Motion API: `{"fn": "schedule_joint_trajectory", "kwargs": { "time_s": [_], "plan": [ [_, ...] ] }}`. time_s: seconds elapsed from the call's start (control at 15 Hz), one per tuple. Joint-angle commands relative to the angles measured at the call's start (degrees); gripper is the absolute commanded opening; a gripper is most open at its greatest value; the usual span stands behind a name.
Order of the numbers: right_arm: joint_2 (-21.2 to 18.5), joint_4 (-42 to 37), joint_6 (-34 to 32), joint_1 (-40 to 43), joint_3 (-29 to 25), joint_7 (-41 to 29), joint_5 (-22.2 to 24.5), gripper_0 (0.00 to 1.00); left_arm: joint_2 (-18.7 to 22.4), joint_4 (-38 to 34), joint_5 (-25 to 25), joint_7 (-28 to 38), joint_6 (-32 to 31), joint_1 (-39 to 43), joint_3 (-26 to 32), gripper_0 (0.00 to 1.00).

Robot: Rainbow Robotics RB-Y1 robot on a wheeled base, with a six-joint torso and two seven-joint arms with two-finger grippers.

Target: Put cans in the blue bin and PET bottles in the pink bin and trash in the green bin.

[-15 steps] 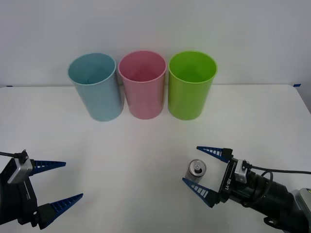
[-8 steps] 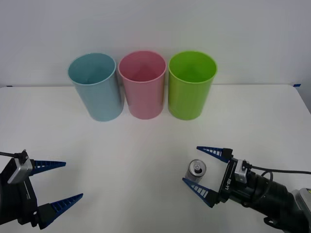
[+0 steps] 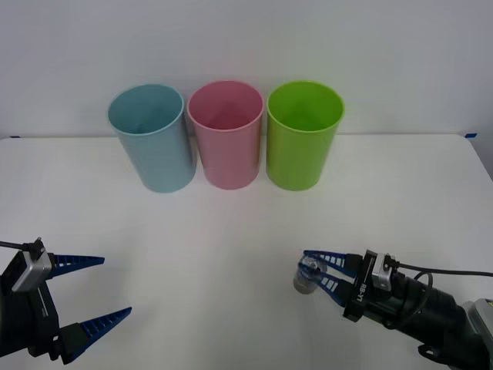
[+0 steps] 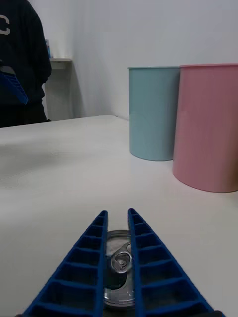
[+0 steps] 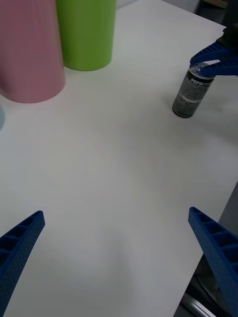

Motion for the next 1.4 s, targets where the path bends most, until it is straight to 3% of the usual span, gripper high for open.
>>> {"fn": "schedule_joint_trajectory", "kwargs": {
  "time_s": [0.07,1.4],
  "plan": [
    [0.00,0.00,0.00,0.00,0.00,0.00,0.00,0.00,0.00,0.00,0.00,0.00,0.00,0.00,0.00,1.00],
    [0.00,0.00,0.00,0.00,0.00,0.00,0.00,0.00,0.00,0.00,0.00,0.00,0.00,0.00,0.00,1.00]
  ]
}}
